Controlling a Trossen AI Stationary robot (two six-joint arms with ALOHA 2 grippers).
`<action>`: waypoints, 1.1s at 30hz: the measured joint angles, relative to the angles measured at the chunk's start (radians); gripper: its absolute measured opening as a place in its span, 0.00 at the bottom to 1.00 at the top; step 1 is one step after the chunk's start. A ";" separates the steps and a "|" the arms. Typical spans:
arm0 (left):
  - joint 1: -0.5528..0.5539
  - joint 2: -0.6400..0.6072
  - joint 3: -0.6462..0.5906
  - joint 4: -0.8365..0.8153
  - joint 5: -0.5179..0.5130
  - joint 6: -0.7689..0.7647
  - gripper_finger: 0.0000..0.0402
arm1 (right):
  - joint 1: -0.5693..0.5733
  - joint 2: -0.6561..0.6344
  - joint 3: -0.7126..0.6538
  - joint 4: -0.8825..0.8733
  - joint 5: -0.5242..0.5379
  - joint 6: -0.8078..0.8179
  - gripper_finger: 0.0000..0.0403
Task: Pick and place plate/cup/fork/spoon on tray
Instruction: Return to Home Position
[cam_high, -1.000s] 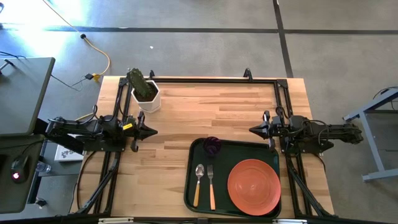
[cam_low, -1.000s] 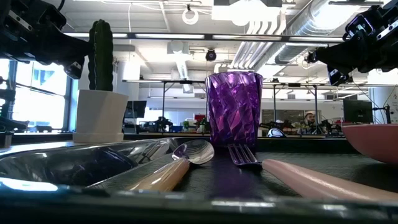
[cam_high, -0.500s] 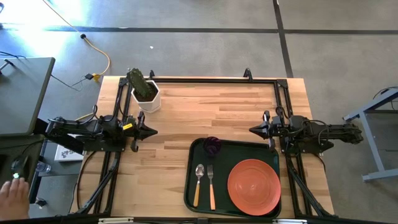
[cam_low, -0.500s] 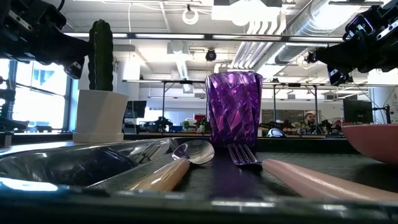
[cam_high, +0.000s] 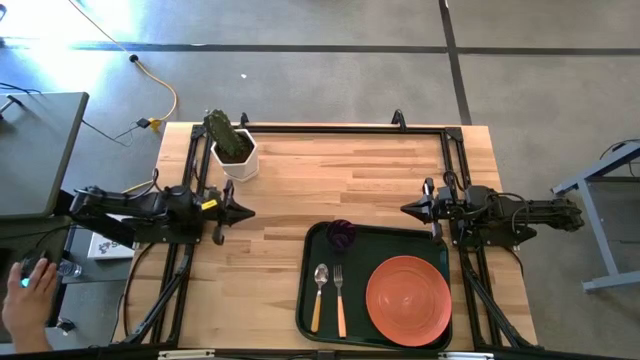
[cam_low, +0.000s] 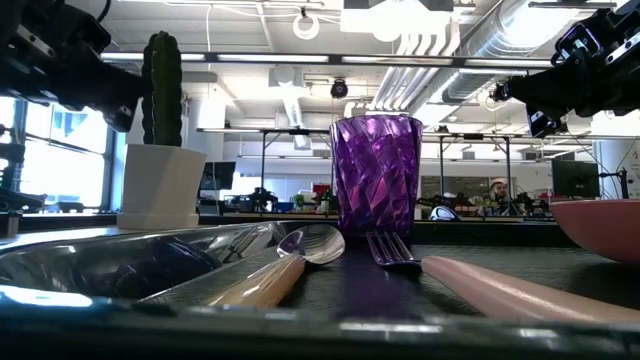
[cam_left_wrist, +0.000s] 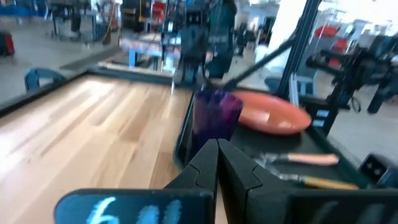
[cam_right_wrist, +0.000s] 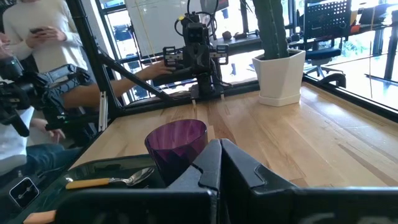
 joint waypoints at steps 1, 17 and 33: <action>0.002 0.023 0.000 0.002 0.000 0.000 0.00 | 0.000 0.000 0.000 0.000 0.000 0.000 0.00; 0.006 0.205 0.000 -0.001 0.000 0.000 0.00 | 0.000 0.000 0.000 0.000 0.000 0.000 0.00; 0.006 0.207 0.000 -0.002 0.000 0.000 0.00 | 0.000 0.000 0.000 0.000 0.000 0.000 0.00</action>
